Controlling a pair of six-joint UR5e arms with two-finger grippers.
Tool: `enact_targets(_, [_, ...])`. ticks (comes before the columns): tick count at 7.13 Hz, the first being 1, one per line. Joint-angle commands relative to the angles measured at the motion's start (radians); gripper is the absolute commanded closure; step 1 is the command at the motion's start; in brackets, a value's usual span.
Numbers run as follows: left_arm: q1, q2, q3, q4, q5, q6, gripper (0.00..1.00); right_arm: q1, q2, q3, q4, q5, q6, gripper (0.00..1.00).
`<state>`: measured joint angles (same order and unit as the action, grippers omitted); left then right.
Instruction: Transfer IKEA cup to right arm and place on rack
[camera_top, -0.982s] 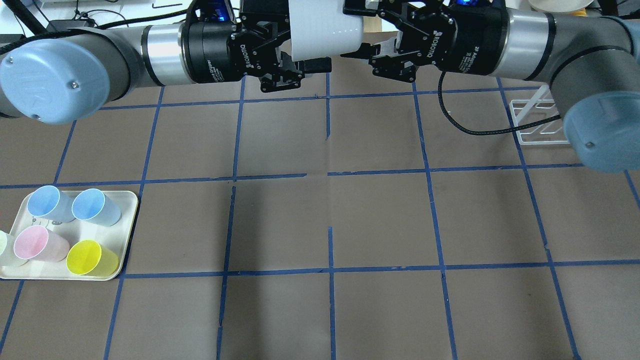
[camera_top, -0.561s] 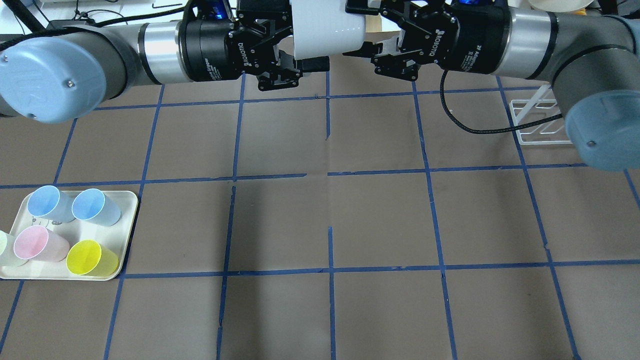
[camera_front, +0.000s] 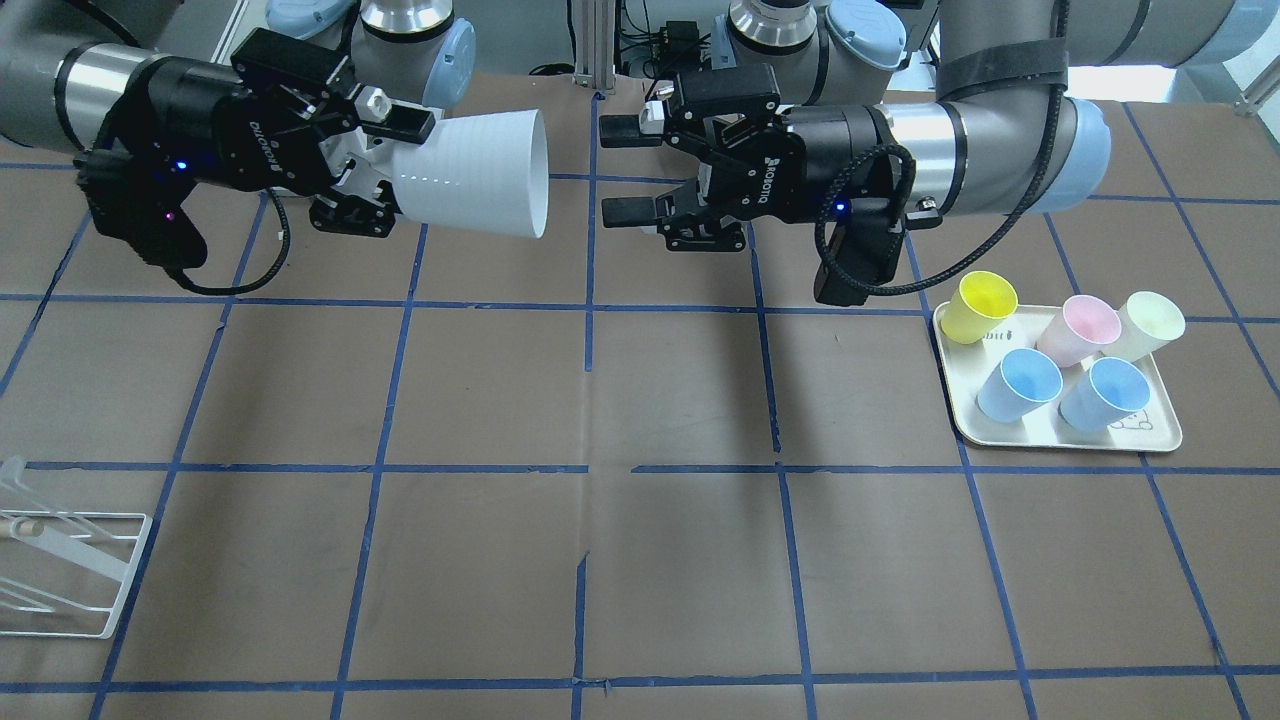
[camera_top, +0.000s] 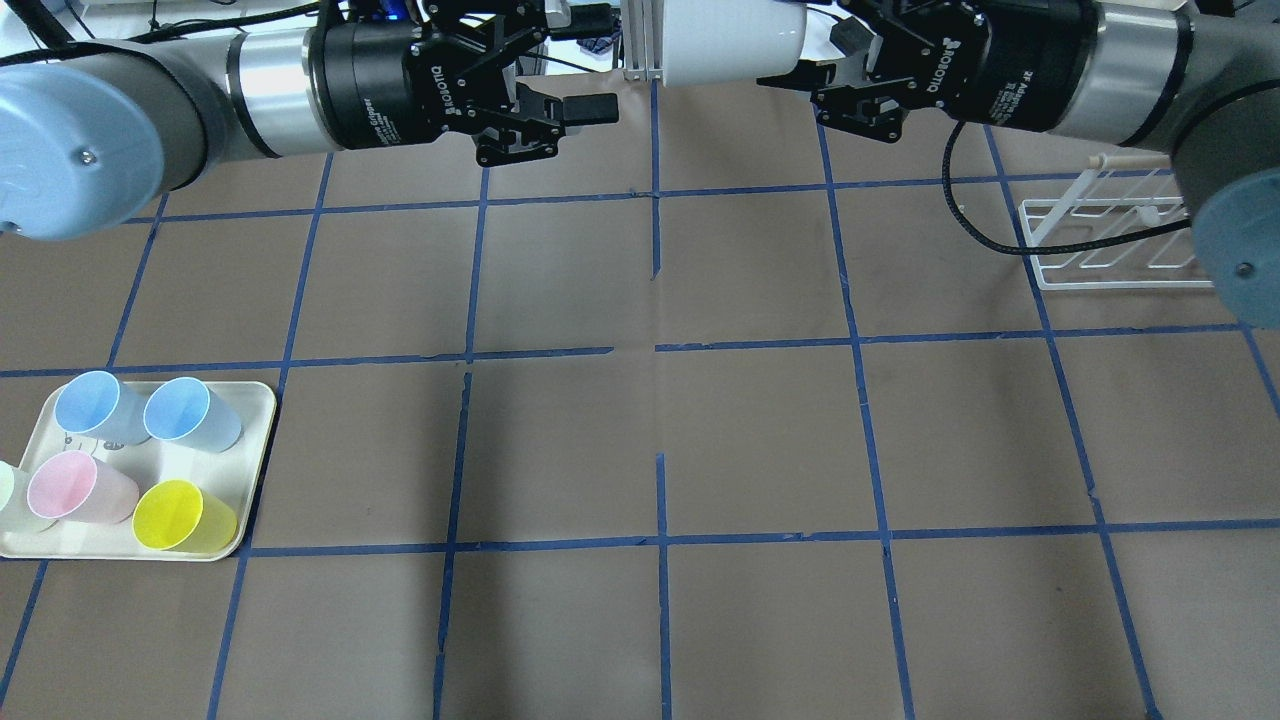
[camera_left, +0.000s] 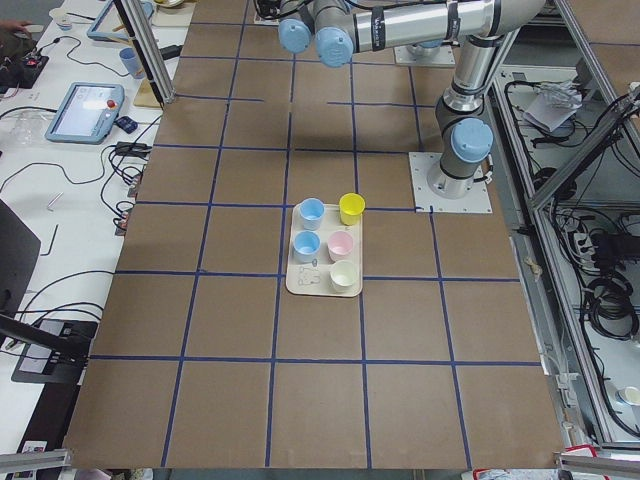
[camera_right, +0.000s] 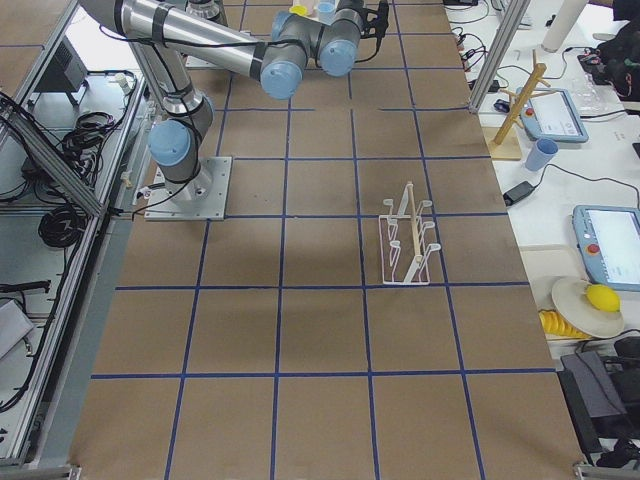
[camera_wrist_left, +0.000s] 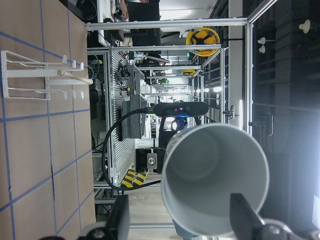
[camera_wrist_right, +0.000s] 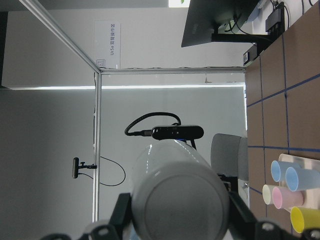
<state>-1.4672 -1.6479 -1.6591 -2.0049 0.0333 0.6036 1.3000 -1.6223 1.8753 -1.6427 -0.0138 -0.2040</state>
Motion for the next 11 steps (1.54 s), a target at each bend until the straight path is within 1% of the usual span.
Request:
enact_targets(1, [0.063,0.007,-0.002,-0.003,0.008,-0.002,0.2,-0.059,-0.011,-0.004,-0.026,-0.184,0.002,0.46])
enact_targets(2, [0.076,0.019,-0.004,-0.008,0.073,0.001,0.19,-0.061,-0.034,-0.016,-0.063,-0.318,0.002,0.46])
enact_targets(3, [0.077,0.039,-0.002,0.008,0.221,-0.002,0.19,-0.059,-0.036,-0.048,-0.119,-0.544,0.0,0.46])
enact_targets(4, [0.088,0.057,0.002,0.068,0.37,-0.002,0.19,-0.058,-0.041,-0.064,-0.143,-0.695,-0.003,0.45])
enact_targets(5, [0.091,0.068,0.015,0.163,0.616,-0.019,0.19,-0.057,-0.044,-0.083,-0.15,-0.886,-0.02,0.44])
enact_targets(6, [0.079,0.063,0.044,0.223,0.789,-0.081,0.19,-0.057,-0.042,-0.128,-0.141,-1.117,-0.047,0.43])
enact_targets(7, [0.062,0.06,0.08,0.259,0.942,-0.085,0.19,-0.059,-0.038,-0.157,-0.135,-1.263,-0.104,0.43])
enact_targets(8, [0.007,0.057,0.094,0.323,1.147,-0.096,0.19,-0.058,-0.03,-0.16,-0.14,-1.401,-0.115,0.43])
enact_targets(9, [-0.086,0.05,0.094,0.41,1.298,-0.157,0.19,-0.059,0.001,-0.165,-0.153,-1.531,-0.12,0.43])
enact_targets(10, [-0.158,0.039,0.081,0.481,1.458,-0.227,0.19,-0.059,0.028,-0.194,-0.16,-1.595,-0.148,0.43])
enact_targets(11, [-0.172,0.039,0.07,0.511,1.561,-0.287,0.19,-0.062,0.101,-0.235,-0.184,-1.655,-0.159,0.45])
